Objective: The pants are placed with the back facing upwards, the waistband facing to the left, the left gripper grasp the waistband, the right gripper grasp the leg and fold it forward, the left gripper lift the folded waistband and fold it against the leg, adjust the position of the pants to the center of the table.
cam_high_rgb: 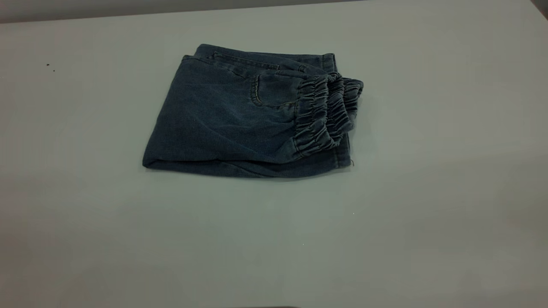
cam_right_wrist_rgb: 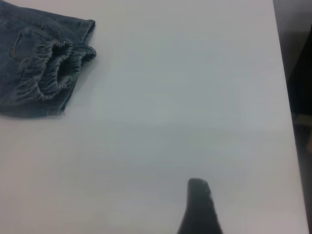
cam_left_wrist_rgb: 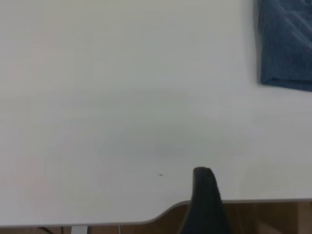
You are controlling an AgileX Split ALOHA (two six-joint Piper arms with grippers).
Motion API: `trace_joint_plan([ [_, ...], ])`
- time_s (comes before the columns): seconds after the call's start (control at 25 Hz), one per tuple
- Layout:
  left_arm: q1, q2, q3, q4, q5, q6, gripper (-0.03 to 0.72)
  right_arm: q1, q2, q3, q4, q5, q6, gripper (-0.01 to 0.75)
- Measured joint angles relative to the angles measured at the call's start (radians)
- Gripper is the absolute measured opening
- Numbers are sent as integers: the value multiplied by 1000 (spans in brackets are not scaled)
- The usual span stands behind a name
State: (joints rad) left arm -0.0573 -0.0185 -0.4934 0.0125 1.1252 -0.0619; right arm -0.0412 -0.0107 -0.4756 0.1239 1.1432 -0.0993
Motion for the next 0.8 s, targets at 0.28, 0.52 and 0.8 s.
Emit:
trace_joint_plan([
  [0.28,0,0,0,-1,2,0,470,0,0,0,1,0,0,434],
  [0.52,0,0,0,-1,2,0,470,0,0,0,1,0,0,434],
  [0.8,0,0,0,-1,2,0,470,0,0,0,-32,-2,29,434],
])
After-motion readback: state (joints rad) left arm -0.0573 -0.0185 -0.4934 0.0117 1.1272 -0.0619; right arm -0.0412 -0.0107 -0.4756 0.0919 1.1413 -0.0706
